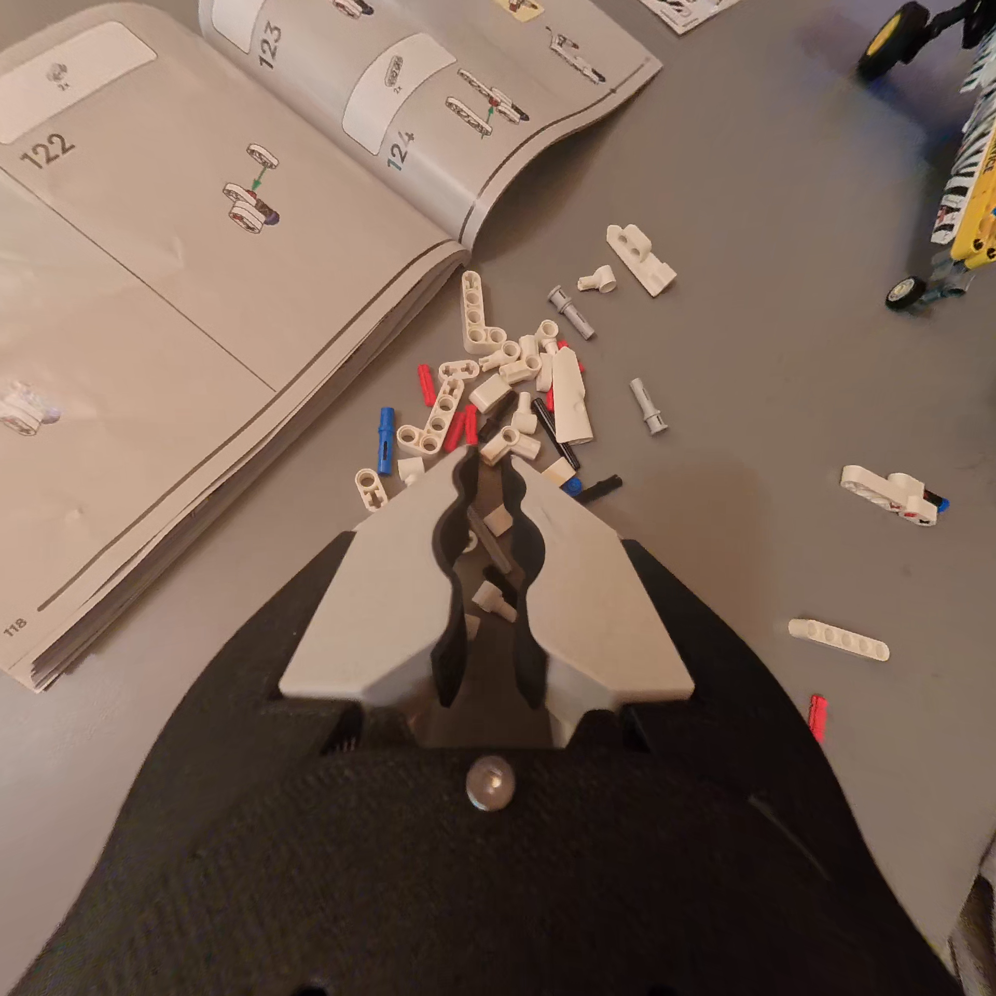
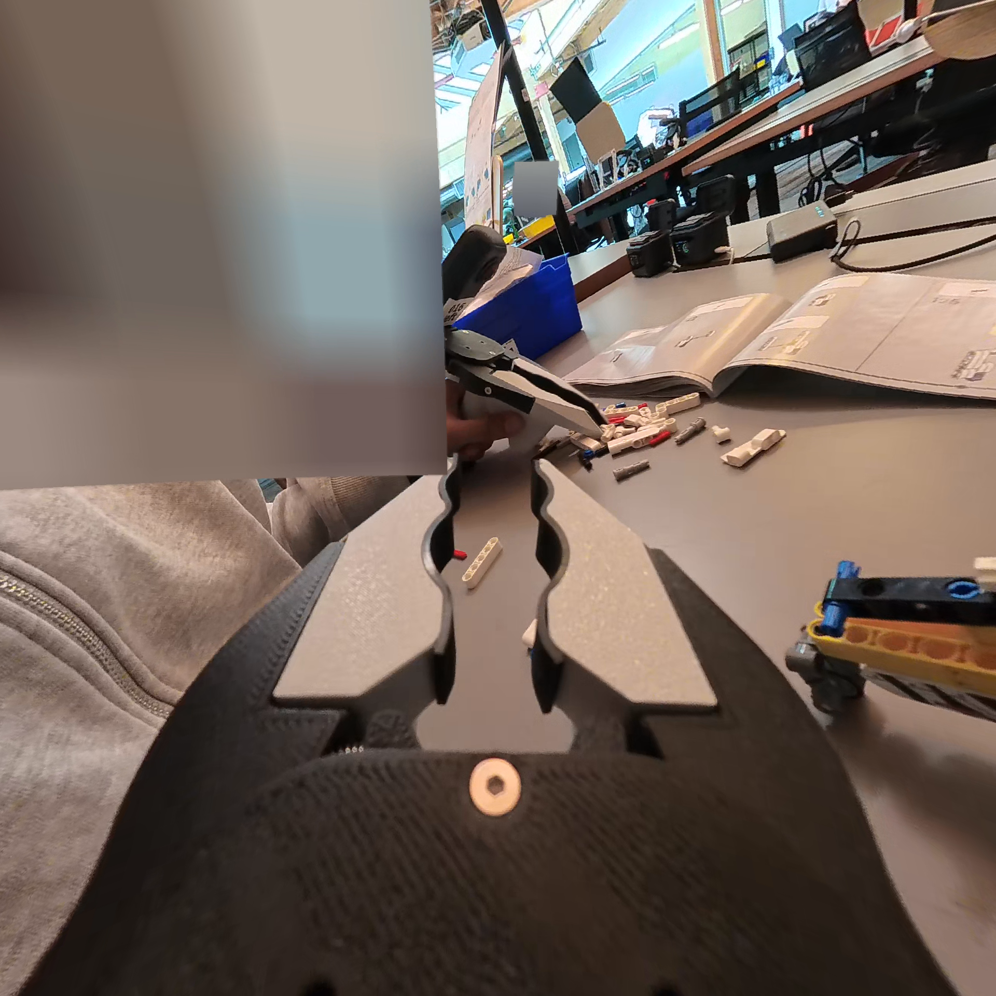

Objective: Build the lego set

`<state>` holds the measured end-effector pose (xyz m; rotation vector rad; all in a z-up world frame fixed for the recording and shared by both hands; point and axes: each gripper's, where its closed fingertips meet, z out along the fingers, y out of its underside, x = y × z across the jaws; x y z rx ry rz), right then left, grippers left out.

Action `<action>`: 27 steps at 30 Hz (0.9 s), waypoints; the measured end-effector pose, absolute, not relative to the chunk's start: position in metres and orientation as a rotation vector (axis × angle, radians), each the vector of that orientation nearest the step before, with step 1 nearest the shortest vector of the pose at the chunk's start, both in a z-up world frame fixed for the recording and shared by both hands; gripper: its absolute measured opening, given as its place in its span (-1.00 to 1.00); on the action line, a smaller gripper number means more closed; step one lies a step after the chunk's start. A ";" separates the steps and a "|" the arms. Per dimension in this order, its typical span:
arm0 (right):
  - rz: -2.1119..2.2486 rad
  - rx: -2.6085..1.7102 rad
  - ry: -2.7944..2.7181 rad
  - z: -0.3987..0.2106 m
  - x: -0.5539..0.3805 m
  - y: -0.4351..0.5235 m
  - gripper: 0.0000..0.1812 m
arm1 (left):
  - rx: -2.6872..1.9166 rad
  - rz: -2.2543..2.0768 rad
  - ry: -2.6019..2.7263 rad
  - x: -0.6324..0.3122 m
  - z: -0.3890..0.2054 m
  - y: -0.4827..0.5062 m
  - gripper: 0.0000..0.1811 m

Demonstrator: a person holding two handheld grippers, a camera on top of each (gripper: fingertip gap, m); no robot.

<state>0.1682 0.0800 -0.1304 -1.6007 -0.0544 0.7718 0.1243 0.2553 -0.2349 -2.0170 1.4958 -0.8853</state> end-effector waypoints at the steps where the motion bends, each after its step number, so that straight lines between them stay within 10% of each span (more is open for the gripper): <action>1: 0.775 -1.600 -0.054 -0.130 0.168 0.080 -0.74 | -2.014 -0.881 1.498 0.124 -0.235 0.255 -0.92; 27: 0.798 -1.552 -0.011 -0.126 0.174 0.079 -0.77 | -1.110 -0.729 1.612 0.164 -0.155 0.149 -1.00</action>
